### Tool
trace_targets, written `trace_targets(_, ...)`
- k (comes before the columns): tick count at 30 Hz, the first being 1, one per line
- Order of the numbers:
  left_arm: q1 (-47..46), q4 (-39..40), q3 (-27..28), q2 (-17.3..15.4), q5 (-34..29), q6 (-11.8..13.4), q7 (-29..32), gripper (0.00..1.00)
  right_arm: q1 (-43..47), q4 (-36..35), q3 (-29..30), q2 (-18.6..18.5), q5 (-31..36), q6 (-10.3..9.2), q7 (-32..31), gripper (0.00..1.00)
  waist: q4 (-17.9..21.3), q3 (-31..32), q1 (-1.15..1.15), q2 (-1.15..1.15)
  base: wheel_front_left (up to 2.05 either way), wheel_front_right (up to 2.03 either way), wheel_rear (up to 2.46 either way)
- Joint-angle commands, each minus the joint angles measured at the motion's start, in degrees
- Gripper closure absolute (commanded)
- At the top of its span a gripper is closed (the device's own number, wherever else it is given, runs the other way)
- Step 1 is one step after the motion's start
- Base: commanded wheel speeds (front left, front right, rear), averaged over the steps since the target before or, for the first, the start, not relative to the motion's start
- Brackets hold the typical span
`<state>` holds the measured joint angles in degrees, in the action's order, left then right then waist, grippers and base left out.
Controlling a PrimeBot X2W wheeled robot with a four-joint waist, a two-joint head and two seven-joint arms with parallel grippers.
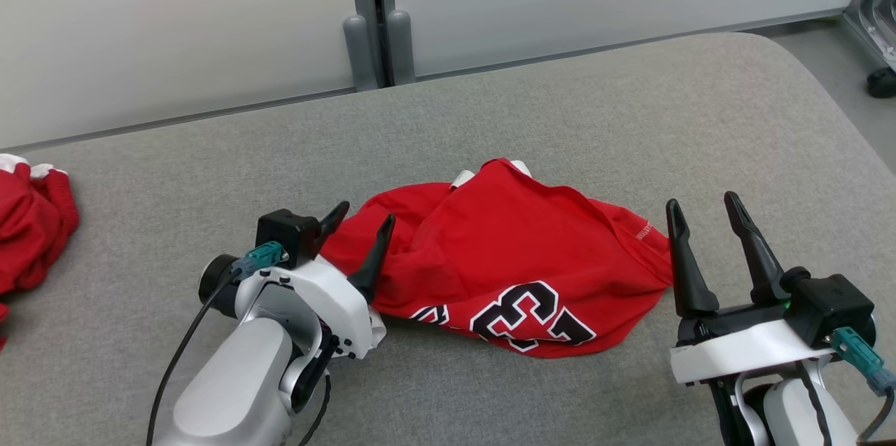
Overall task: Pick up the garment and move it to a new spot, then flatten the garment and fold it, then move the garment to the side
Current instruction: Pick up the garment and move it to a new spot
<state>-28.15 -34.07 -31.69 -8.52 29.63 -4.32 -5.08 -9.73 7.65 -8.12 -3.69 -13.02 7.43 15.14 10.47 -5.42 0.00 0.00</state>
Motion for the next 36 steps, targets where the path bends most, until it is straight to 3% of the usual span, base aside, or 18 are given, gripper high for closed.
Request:
trace_targets(1, -0.8, -0.3, 0.3, -0.1, -0.5, 0.0, -1.2, 0.00, 0.4, -0.2, 0.3, -0.5, 0.0, 0.11, 0.0, 0.00, -0.7, 0.6, 0.00, 0.00, 0.00, 0.00, 0.00)
trace_targets(11, 3.1, 6.9, 5.2, -4.3, 0.8, 4.1, -6.9, 0.00, 1.7, -2.5, 1.7, -0.8, 0.2, 0.11, 0.0, 0.00, -2.8, 3.0, 0.00, 0.00, 0.00, 0.00, 0.00)
trace_targets(19, 12.1, 17.0, 9.5, -8.2, 0.7, 9.8, -9.0, 0.00, 3.4, -3.7, 2.7, -1.4, 0.5, 0.11, 0.0, 0.00, -4.8, 4.1, 0.00, 0.00, 0.00, 0.00, 0.00)
trace_targets(29, 20.6, 21.3, 11.9, -8.0, 0.3, 14.5, -9.8, 0.00, 5.2, -3.2, 4.1, -1.6, 0.8, 0.11, 0.0, 0.00, -6.4, 3.5, 0.00, 0.00, 0.00, 0.00, 0.00)
trace_targets(36, 24.2, 22.0, 14.2, -5.8, -0.6, 14.9, -10.1, 0.00, 6.7, -3.3, 5.6, -1.6, 0.9, 0.11, 0.0, 0.00, -7.1, 3.5, 0.00, 0.00, 0.00, 0.00, 0.00)
